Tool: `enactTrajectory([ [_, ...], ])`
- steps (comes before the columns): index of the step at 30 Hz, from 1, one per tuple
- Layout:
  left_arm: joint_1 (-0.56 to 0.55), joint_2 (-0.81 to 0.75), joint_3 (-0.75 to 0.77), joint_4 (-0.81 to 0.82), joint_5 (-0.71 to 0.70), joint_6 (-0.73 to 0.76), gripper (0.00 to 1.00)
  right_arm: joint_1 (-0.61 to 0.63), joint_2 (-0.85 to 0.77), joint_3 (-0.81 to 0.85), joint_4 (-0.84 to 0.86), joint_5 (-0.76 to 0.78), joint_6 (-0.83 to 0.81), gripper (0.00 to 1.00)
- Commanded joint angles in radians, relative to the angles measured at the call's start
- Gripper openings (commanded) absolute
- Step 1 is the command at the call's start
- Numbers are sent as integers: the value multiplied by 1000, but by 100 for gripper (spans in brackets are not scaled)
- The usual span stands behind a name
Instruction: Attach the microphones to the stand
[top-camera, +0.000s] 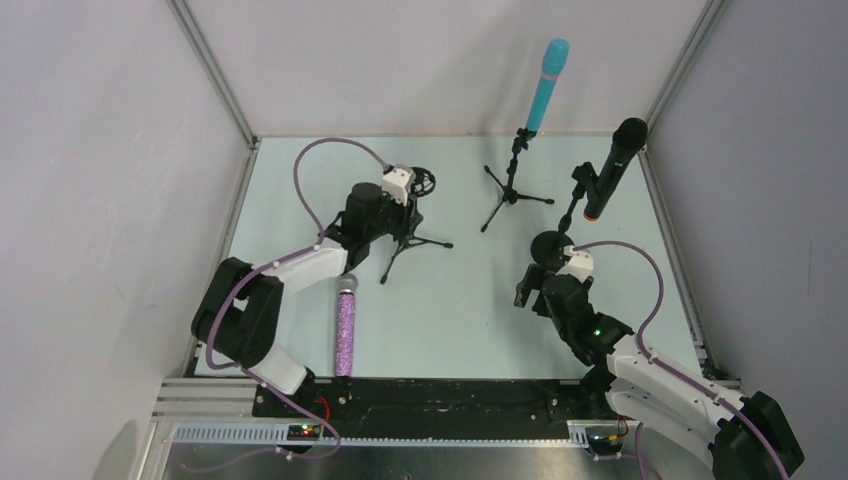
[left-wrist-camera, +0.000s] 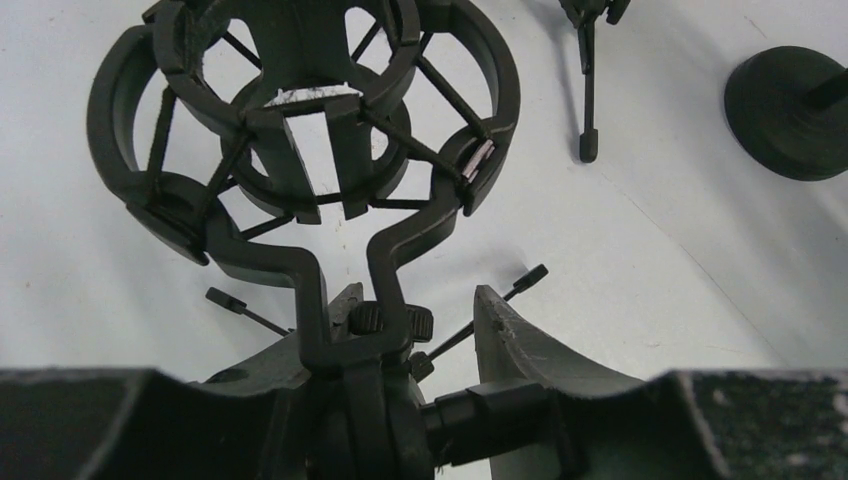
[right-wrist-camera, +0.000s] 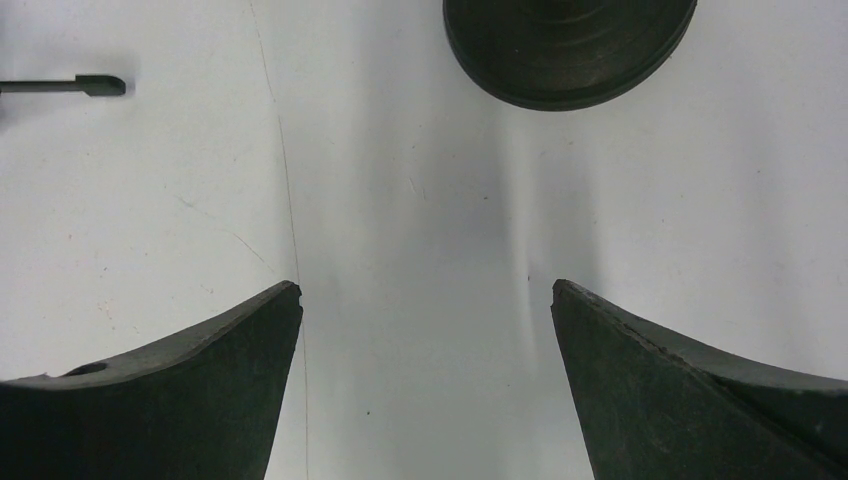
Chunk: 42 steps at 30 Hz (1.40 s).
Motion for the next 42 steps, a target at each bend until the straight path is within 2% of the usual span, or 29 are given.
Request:
enactTrajectory([
  [1,-84,-49,-42,25,31,-94,41,7,-9,28,33,26,-15,100],
  [8,-237,-123,-113,26,-139,-198,41,9,-11,28,29,26,-17,99],
  [11,-312,-176,-151,26,-257,-254,43,9,-12,27,27,26,-17,99],
  [16,-414,-204,-170,27,-412,-265,66,10,-9,27,36,27,-18,99],
  [17,-419,-200,-168,27,-416,-265,75,11,-11,27,39,26,-19,99],
  [20,-434,-184,-161,26,-417,-253,89,11,-24,27,39,26,-23,99],
  [21,-436,-184,-159,25,-417,-250,97,12,-28,27,37,27,-25,99],
  [24,-440,-202,-158,26,-436,-229,100,12,-44,25,25,37,-26,99],
  [35,-440,-310,-124,26,-490,-120,100,15,-53,22,51,22,-44,99],
  [38,-440,-345,-118,27,-475,-78,100,34,-62,26,64,9,-62,98],
  [42,-440,-412,-106,26,-366,24,100,91,-61,28,105,-2,-107,97],
])
